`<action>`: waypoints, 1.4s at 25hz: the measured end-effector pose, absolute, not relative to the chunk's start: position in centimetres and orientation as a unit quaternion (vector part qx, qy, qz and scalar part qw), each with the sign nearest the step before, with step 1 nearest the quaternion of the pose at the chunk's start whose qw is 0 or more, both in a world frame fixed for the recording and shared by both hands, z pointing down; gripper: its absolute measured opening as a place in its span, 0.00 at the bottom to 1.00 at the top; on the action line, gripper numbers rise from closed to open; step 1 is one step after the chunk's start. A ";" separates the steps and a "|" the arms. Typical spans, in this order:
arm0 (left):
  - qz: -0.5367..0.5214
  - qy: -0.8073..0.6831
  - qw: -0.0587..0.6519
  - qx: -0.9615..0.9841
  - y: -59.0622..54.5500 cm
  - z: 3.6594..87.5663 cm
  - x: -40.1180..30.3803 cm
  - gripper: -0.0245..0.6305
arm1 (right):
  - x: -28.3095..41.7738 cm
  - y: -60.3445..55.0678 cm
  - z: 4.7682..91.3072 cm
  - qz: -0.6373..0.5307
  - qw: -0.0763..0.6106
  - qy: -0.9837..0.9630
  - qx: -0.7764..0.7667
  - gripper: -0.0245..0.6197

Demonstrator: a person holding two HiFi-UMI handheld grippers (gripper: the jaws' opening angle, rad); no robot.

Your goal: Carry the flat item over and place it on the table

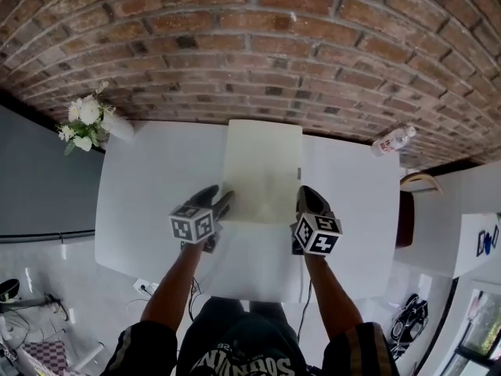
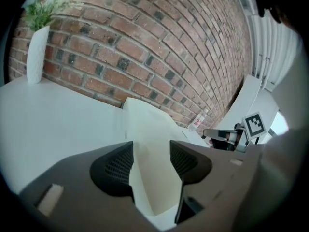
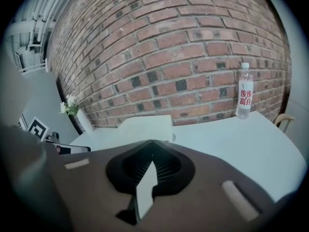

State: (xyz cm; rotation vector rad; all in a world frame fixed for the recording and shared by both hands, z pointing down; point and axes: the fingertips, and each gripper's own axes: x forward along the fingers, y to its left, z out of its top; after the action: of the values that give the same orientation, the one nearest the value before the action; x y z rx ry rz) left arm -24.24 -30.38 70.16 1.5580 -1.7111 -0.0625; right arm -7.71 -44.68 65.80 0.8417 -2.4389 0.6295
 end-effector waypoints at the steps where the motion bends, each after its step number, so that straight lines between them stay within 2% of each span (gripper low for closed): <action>1: -0.022 -0.676 0.397 0.620 -30.3 69.7 -24.1 0.40 | -7.8 -44.5 65.4 0.225 0.238 -0.894 0.305 0.04; 4: -0.006 -0.681 0.372 0.631 -30.1 68.3 -23.7 0.27 | -7.7 -44.0 63.9 0.205 0.223 -0.903 0.305 0.04; 7: 0.018 -0.692 0.339 0.637 -29.8 66.8 -23.5 0.05 | -7.4 -43.6 62.4 0.189 0.205 -0.910 0.306 0.04; 18: 0.044 -0.691 0.298 0.657 -29.1 61.9 -21.5 0.05 | -6.5 -41.6 59.2 0.166 0.196 -0.925 0.279 0.04; 35: 0.053 -0.692 0.141 0.706 -31.5 47.7 -22.8 0.05 | -9.0 -41.9 46.0 0.073 0.111 -0.963 0.234 0.04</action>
State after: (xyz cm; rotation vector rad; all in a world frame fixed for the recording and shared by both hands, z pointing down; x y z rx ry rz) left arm -22.76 -31.50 47.68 2.0393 -1.9978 0.1542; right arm -9.03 -41.94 45.96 0.6868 -2.8297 0.2148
